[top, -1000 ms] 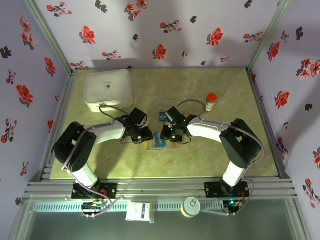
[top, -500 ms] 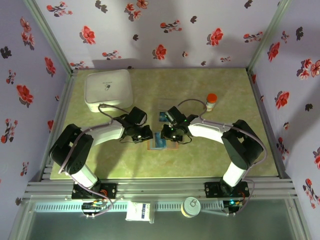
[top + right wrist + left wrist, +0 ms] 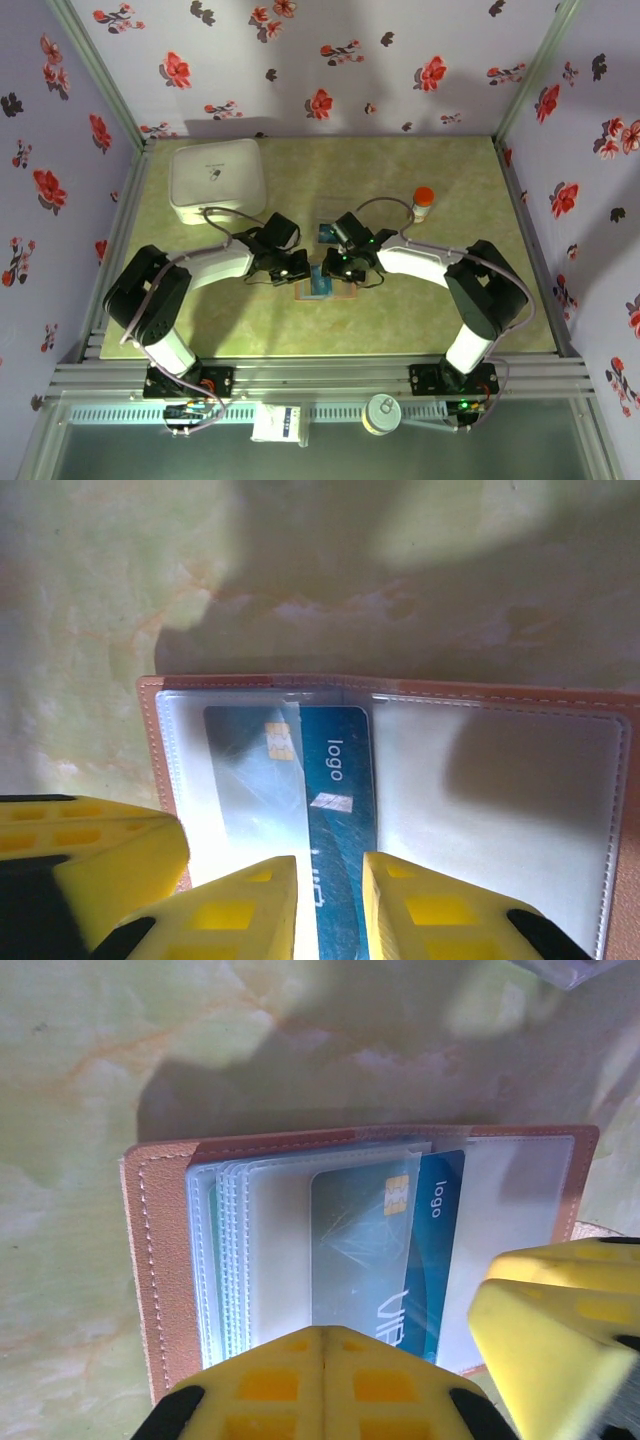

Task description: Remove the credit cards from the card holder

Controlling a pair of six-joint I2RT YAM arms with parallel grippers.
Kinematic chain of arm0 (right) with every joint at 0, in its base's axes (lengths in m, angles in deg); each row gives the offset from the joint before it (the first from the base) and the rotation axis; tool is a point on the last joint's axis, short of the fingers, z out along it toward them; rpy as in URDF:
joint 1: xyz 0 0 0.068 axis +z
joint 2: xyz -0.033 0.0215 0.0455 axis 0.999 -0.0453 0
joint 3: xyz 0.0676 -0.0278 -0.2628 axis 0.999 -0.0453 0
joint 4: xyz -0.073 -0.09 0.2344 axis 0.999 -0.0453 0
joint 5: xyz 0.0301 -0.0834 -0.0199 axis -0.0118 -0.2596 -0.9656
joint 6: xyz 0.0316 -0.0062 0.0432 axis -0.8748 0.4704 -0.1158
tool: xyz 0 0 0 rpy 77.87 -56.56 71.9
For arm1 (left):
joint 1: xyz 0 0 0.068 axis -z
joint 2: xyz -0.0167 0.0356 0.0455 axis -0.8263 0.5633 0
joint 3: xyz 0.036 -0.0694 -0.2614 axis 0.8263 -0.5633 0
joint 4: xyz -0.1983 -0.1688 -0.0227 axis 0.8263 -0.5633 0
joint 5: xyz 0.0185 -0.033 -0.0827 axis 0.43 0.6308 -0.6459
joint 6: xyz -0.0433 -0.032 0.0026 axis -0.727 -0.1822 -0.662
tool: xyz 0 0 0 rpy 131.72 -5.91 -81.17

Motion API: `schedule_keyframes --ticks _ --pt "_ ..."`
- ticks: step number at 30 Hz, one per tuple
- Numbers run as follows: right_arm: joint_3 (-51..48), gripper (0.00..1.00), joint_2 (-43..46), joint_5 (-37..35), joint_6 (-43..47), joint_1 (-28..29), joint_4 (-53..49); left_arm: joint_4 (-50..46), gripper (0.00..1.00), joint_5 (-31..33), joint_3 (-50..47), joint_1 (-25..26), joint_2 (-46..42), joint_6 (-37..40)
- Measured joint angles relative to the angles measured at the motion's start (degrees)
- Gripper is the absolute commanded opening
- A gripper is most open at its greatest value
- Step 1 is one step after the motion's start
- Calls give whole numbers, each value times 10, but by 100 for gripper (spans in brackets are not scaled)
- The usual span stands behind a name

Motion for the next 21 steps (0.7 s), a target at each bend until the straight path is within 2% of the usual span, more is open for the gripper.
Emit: schedule_keyframes --ticks 9,21 --pt "-1 26 20 -4 5 -1 0 0 0 0 0 2 17 0" --pt "-19 26 -6 13 4 -11 23 0 0 0 -2 2 17 0"
